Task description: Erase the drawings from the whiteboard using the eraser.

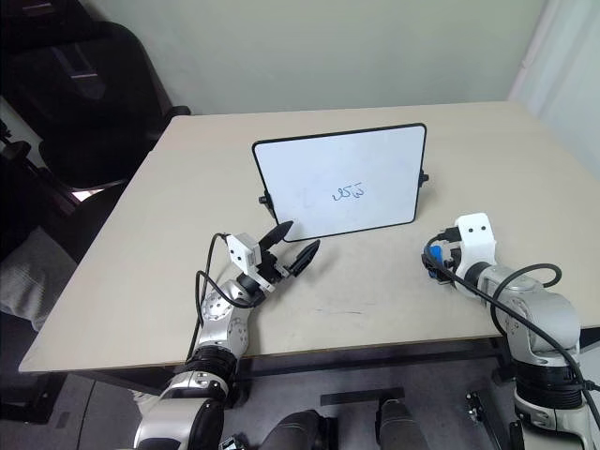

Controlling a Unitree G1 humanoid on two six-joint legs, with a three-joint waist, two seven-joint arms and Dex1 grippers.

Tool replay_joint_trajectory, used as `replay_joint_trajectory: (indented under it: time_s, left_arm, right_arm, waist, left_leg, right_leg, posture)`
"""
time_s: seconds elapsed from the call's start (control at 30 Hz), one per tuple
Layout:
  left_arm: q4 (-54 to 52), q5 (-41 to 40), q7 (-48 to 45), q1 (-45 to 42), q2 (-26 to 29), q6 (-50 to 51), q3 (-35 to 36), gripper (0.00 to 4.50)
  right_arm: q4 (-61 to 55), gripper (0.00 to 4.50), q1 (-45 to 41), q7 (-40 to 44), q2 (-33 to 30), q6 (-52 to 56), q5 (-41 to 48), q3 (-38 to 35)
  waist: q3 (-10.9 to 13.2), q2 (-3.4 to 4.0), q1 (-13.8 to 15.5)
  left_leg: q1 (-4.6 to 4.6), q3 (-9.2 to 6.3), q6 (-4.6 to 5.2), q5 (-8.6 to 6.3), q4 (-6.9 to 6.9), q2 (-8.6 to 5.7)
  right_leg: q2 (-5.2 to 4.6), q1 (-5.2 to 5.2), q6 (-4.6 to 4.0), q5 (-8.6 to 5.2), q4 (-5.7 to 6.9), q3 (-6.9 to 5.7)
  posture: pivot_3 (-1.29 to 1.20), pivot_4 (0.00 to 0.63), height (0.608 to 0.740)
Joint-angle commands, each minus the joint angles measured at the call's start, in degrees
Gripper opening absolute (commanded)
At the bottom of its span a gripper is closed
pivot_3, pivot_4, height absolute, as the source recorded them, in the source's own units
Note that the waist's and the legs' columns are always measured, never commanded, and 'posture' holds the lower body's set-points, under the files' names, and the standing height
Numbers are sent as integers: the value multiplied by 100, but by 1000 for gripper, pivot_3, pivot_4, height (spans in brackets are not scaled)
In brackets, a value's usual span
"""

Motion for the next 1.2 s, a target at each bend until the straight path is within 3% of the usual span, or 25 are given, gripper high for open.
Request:
replay_joint_trajectory:
  time_s: [0.03,0.7,0.8,1.03,1.1,1.2]
  left_arm:
    - [166,-29,-29,74,-59,-83,31,4500]
    - [453,12,-27,-122,-19,-194,45,4500]
    - [463,0,-21,-126,-25,-195,52,4500]
    - [402,-22,-4,-65,-37,-209,63,4500]
    - [390,-27,-2,-53,-40,-210,65,4500]
    - [393,-37,-8,-51,-38,-213,72,4500]
  right_arm:
    - [-48,3631,-109,-6,-87,105,-66,6]
    - [181,3631,-354,86,-116,394,-149,303]
    - [176,3046,-326,117,-180,403,-174,362]
    - [80,721,-277,162,-228,211,-209,430]
    - [15,393,-262,191,-246,112,-204,415]
    - [-263,393,-200,278,-216,-200,-131,303]
  waist:
    - [-1,2,0]
    - [-4,6,22]
    - [-4,6,30]
    - [-4,6,32]
    - [-4,6,32]
    - [-6,12,33]
  left_leg:
    - [0,0,0,0,0,0]
    - [1,0,3,2,1,-1]
    - [1,0,3,2,1,-1]
    - [1,0,3,2,1,-1]
    - [1,0,3,2,1,-1]
    - [1,0,3,2,-1,-1]
  right_leg:
    - [0,0,0,0,0,0]
    - [-1,2,0,0,1,0]
    - [-1,4,0,0,1,0]
    - [-1,3,0,0,1,0]
    - [-1,3,0,0,1,0]
    - [-1,3,0,0,1,0]
  posture:
    - [0,150,726]
    - [0,150,726]
    - [0,150,726]
    - [0,150,726]
    - [0,150,726]
    - [0,150,726]
